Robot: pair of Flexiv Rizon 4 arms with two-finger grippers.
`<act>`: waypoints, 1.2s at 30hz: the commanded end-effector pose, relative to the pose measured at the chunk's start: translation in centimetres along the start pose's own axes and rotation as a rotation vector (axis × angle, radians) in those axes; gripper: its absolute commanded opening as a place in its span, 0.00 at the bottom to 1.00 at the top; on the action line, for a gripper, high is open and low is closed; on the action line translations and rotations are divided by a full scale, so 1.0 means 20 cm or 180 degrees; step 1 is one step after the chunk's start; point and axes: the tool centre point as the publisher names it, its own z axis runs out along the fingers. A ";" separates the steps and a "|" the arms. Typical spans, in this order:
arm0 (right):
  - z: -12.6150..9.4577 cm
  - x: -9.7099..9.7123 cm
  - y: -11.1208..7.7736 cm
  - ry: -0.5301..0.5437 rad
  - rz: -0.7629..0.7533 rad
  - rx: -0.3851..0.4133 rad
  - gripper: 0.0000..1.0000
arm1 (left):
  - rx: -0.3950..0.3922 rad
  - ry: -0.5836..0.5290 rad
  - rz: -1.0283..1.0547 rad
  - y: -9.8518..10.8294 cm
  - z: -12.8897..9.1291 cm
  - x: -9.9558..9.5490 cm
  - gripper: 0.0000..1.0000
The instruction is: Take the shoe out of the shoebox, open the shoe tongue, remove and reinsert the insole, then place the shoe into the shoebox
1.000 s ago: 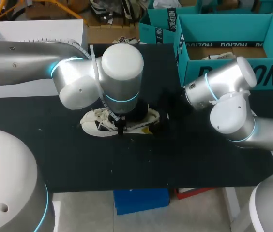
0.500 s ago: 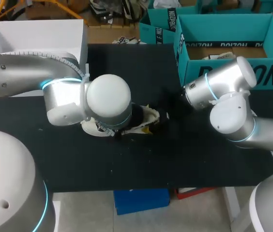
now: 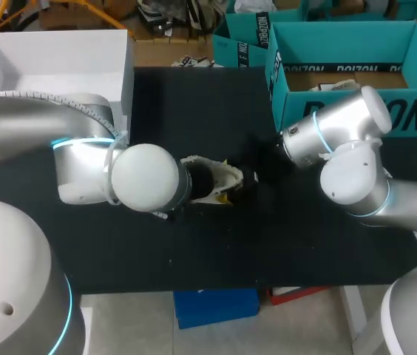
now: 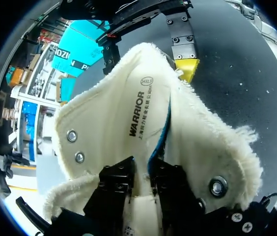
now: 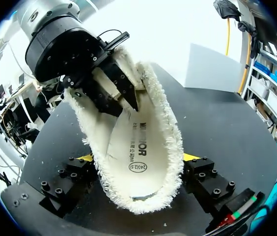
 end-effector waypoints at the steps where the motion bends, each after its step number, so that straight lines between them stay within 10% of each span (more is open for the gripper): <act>1: 0.01 -0.01 -0.02 0.0001 0.0007 0.0013 0.00 | 0.0068 -0.0012 0.0012 0.07 0.12 0.02 0.00; 13: 0.01 -0.01 -0.02 0.0001 0.0007 0.0013 0.00 | 0.0206 0.0763 0.0106 0.05 -0.03 0.02 0.00; 36: 0.01 -0.01 -0.02 0.0001 0.0007 0.0013 0.00 | 0.0300 0.1150 0.0111 0.00 -0.18 -0.05 0.00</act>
